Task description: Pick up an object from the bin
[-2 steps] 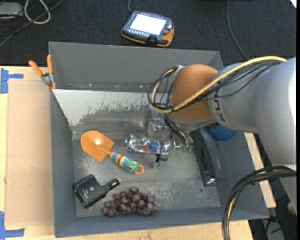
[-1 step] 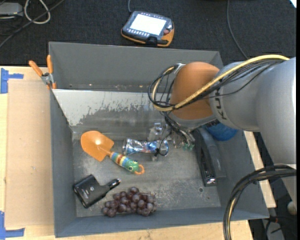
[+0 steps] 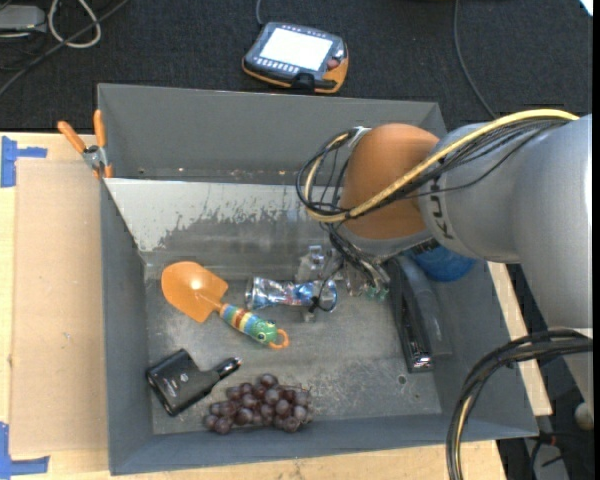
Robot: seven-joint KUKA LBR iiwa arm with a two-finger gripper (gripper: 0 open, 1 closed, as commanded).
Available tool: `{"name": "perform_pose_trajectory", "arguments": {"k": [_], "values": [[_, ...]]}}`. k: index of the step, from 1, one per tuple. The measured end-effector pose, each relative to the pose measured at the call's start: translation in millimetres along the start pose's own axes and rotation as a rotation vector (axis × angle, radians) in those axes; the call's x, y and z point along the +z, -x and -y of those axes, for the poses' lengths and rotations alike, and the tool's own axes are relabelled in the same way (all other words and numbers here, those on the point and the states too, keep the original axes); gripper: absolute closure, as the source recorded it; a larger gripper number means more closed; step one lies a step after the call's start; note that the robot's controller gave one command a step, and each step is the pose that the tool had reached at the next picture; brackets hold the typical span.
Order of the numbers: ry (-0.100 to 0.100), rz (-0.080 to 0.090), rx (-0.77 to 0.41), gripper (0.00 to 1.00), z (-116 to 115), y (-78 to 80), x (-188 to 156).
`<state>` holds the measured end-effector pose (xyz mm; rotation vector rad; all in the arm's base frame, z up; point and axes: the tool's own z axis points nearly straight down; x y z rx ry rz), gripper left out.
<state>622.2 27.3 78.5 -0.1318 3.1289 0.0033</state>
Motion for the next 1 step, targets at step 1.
{"name": "perform_pose_trajectory", "arguments": {"k": [1], "values": [[0.0, -0.005, 0.0, 1.0, -0.4, -1.5, -19.3]]}}
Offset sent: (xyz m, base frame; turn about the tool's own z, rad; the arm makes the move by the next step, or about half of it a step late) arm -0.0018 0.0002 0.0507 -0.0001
